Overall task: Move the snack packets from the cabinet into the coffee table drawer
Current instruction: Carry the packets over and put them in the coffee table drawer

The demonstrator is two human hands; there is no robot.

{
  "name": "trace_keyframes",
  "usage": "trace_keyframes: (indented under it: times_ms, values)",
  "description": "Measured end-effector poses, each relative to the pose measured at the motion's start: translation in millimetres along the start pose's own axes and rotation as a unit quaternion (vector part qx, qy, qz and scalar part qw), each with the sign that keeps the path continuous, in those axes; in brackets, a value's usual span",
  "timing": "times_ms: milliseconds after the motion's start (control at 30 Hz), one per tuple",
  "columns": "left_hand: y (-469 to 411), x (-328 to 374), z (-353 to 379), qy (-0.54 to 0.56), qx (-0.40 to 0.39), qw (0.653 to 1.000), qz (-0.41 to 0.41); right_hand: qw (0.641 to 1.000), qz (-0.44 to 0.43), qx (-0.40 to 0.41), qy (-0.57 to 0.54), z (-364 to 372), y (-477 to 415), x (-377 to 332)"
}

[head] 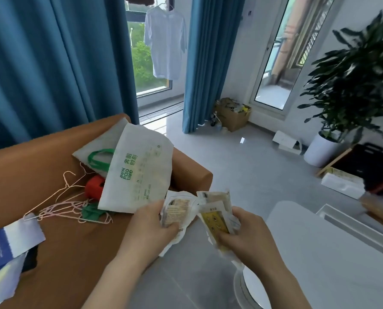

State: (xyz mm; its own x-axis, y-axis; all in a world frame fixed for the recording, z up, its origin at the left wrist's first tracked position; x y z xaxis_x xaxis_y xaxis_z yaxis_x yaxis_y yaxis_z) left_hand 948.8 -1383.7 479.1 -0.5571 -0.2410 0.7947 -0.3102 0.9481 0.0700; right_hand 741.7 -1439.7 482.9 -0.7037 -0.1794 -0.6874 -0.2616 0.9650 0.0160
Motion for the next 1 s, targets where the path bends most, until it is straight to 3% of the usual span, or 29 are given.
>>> trace_keyframes:
  times_ms: [200, 1000]
  values:
    - [-82, 14, 40, -0.023, -0.062, 0.998, 0.015, 0.998, 0.045, 0.031, 0.011, -16, -63, 32]
    - [-390, 149, 227, -0.098, -0.176, 0.973, 0.112, 0.974, 0.205, 0.097, 0.004, -131, -312, 212]
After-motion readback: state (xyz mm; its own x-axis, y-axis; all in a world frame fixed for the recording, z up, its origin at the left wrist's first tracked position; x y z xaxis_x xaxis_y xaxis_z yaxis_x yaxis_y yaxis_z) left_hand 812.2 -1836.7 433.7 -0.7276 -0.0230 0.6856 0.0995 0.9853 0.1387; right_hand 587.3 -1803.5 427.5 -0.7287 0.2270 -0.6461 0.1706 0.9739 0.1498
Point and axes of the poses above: each hand's wrist, its own y-axis away from the middle knuckle, its own z-axis out of the palm, x = y × z, the point moved 10 cm from there along -y, towards the middle knuckle, and after that the axes turned 3 degrees about -y, right-handed, at the moved point
